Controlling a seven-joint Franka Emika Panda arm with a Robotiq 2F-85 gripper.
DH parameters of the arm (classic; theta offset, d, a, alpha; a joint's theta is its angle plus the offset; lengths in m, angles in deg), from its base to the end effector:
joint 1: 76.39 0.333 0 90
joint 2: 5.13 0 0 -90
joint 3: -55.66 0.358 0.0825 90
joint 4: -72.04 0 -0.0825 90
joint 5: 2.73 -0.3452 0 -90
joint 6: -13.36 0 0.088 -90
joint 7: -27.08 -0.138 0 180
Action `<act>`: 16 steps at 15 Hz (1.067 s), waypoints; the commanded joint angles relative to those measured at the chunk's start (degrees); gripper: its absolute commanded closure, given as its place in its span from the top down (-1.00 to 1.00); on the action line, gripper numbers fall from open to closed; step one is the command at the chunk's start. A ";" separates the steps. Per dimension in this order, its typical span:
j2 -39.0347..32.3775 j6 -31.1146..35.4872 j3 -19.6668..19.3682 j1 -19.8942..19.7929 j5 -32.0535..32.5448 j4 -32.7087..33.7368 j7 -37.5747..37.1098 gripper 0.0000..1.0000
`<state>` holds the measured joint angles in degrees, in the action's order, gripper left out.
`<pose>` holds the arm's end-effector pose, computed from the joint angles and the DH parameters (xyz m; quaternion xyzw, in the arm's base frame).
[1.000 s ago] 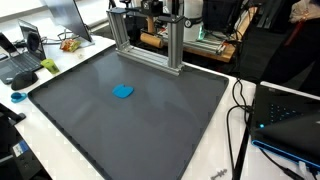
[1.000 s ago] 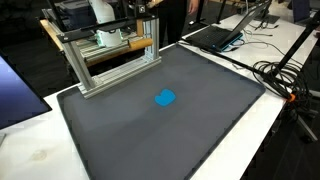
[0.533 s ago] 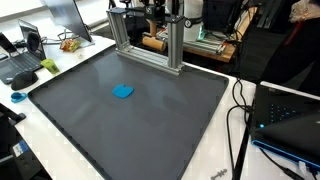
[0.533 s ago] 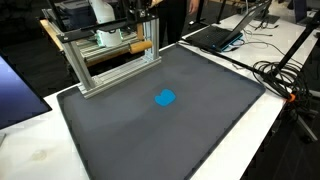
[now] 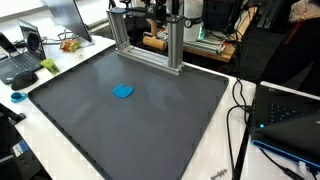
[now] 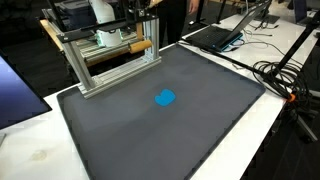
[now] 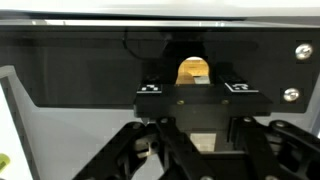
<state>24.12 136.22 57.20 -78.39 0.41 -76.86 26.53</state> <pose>0.3335 -0.0060 0.4538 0.9992 0.0039 0.0278 0.0300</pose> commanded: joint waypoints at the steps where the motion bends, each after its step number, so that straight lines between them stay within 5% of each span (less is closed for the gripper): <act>1: 2.57 -0.45 -1.17 0.76 0.07 -3.31 1.80 -0.56; 13: 8.73 -3.93 -1.62 1.47 -2.17 -7.78 2.06 -0.56; 14: 8.87 -4.17 -1.84 1.53 -2.62 -7.71 2.13 0.44; 16: 9.16 -4.03 -1.67 1.01 -2.19 -7.80 1.27 0.59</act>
<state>30.74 133.71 56.24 -78.25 -0.61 -81.86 28.22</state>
